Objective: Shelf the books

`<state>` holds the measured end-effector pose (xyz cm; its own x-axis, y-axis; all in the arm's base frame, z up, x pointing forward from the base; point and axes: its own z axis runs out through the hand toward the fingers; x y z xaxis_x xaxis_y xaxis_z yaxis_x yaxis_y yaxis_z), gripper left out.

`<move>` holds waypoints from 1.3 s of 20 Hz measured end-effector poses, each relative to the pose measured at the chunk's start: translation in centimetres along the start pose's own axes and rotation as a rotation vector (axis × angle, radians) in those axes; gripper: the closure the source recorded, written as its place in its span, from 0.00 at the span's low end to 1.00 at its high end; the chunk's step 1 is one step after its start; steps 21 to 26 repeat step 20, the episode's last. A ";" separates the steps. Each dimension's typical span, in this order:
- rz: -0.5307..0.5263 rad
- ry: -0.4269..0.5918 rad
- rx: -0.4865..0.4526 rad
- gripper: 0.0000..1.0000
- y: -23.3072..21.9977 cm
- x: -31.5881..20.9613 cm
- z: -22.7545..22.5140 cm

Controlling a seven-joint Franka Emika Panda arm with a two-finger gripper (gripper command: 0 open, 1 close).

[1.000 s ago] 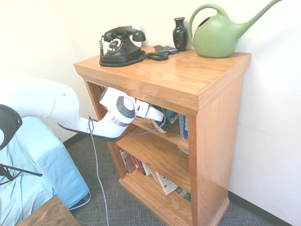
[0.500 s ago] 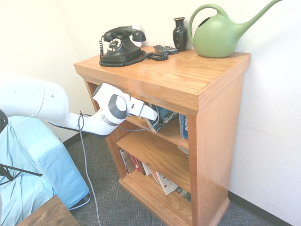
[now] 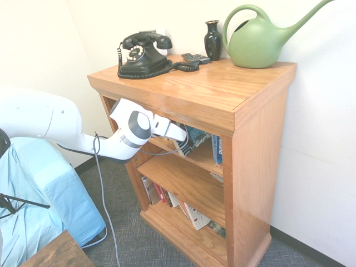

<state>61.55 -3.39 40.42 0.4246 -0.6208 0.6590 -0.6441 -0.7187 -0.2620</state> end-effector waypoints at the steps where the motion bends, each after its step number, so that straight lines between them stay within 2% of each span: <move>1: -0.002 0.001 0.001 0.00 -0.1 -0.1 0.0; 9: -0.020 0.018 0.002 0.00 0.0 -0.2 -0.3; 12: -0.017 -0.006 -0.008 0.00 0.8 -2.0 -0.7; 20: 0.000 -0.014 -0.016 0.00 2.6 -10.5 -10.5; 26: 0.000 -0.014 -0.016 0.00 2.6 -10.5 -10.5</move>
